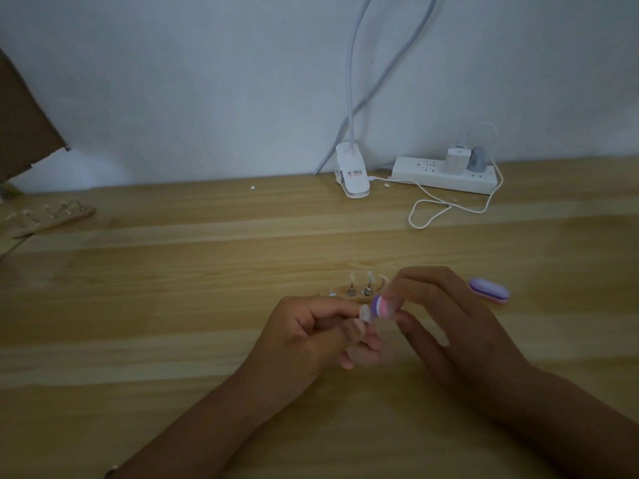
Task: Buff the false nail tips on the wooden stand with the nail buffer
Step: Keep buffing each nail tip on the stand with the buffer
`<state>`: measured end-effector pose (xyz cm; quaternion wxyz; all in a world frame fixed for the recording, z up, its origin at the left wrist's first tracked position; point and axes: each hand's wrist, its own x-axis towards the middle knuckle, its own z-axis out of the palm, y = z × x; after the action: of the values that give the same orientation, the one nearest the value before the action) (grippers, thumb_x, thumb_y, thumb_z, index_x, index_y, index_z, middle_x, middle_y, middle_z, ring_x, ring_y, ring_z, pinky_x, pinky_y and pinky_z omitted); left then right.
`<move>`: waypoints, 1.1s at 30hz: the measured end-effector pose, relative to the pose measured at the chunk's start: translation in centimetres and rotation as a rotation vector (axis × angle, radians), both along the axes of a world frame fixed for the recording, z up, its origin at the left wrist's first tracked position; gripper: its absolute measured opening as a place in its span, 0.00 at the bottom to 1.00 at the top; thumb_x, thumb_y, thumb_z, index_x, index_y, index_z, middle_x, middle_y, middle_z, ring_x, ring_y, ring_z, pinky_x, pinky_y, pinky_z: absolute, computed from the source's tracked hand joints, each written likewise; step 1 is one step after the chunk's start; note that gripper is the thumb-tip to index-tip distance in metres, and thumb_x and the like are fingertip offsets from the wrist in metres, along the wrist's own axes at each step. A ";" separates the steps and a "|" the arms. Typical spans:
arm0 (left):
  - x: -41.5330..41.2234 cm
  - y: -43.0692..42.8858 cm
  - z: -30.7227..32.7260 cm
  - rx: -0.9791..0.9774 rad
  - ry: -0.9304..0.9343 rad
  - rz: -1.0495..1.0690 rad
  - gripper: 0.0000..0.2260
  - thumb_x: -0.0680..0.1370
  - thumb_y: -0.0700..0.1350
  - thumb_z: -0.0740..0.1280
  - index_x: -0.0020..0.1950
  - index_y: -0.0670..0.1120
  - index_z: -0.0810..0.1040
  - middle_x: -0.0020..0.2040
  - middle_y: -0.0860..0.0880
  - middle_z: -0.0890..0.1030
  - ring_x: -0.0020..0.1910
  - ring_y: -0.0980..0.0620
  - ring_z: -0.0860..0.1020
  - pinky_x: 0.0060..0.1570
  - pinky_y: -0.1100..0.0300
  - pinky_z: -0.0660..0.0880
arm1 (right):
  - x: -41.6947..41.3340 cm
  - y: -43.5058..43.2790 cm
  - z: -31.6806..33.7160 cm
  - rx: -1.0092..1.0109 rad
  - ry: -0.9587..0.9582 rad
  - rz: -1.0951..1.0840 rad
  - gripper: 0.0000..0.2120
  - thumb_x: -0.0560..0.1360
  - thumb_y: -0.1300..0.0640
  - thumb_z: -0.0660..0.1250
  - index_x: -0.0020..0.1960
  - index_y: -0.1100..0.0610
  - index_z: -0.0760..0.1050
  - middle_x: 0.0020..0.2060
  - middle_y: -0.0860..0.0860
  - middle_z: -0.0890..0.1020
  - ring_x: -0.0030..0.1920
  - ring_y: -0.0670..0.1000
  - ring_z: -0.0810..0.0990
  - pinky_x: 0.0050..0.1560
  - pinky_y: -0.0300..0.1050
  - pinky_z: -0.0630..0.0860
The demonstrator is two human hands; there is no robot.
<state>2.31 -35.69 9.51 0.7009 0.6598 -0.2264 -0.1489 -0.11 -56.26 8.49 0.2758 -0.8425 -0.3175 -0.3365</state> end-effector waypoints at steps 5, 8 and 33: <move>0.1 -0.1 -0.4 0.047 -0.129 0.067 0.07 0.73 0.43 0.71 0.48 0.49 0.86 0.39 0.44 0.85 0.39 0.47 0.84 0.34 0.62 0.77 | -0.5 0.9 -0.5 -0.034 -0.008 0.055 0.12 0.83 0.60 0.61 0.64 0.56 0.78 0.57 0.52 0.79 0.57 0.49 0.79 0.58 0.40 0.74; 0.1 -0.2 -0.7 0.091 -0.184 0.133 0.06 0.73 0.46 0.72 0.48 0.52 0.86 0.38 0.46 0.85 0.38 0.41 0.83 0.35 0.61 0.76 | 0.1 -0.1 -0.2 -0.054 0.017 -0.015 0.12 0.80 0.63 0.64 0.61 0.61 0.81 0.56 0.54 0.80 0.56 0.50 0.80 0.60 0.38 0.74; 0.5 0.1 -0.8 0.296 -0.541 0.223 0.10 0.74 0.43 0.73 0.50 0.58 0.84 0.39 0.61 0.83 0.38 0.62 0.80 0.37 0.66 0.74 | -0.2 0.1 0.0 -0.117 0.083 0.075 0.11 0.80 0.62 0.64 0.59 0.57 0.82 0.59 0.50 0.79 0.59 0.48 0.78 0.61 0.39 0.72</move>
<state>2.84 -35.61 8.75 0.5240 0.7908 -0.3065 0.0781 -0.32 -56.17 8.51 0.2515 -0.8580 -0.3562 -0.2714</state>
